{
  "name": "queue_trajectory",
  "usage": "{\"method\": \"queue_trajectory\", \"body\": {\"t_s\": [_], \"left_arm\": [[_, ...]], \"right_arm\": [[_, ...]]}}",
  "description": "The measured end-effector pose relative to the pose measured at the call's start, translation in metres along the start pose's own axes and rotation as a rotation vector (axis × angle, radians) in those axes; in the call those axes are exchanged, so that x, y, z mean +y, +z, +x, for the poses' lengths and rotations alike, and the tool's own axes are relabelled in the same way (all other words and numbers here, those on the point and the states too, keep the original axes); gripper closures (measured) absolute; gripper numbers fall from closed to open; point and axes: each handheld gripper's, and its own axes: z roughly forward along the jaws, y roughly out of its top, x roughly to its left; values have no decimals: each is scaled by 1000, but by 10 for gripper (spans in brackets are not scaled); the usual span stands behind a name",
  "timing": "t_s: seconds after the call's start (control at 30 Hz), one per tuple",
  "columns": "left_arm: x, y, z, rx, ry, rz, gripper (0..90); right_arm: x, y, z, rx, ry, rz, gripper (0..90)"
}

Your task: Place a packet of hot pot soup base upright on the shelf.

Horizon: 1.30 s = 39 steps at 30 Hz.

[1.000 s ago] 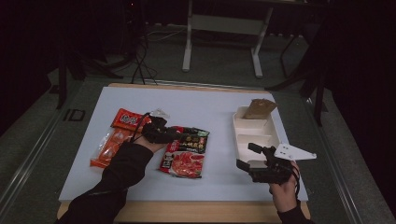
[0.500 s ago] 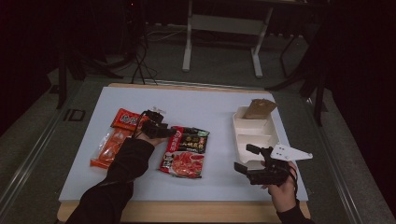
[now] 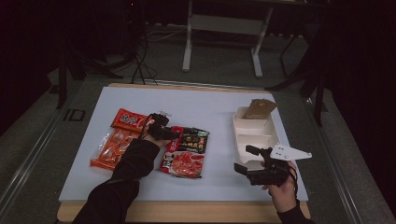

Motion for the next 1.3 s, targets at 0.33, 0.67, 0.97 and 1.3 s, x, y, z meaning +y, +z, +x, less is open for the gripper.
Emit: {"method": "queue_trajectory", "body": {"t_s": [0.33,0.67,0.97,1.3], "left_arm": [[2,3,-11,42,22,41,818],[9,-11,-17,12,21,-10,878],[11,-42,-28,-46,21,-119,884],[7,-70,-43,-78,47,-199,882]], "right_arm": [[-1,3,-1,10,6,10,145],[0,2,-1,-5,3,2,151],[2,-3,-2,-58,33,-18,137],[4,0,1,-67,43,-32,108]]}}
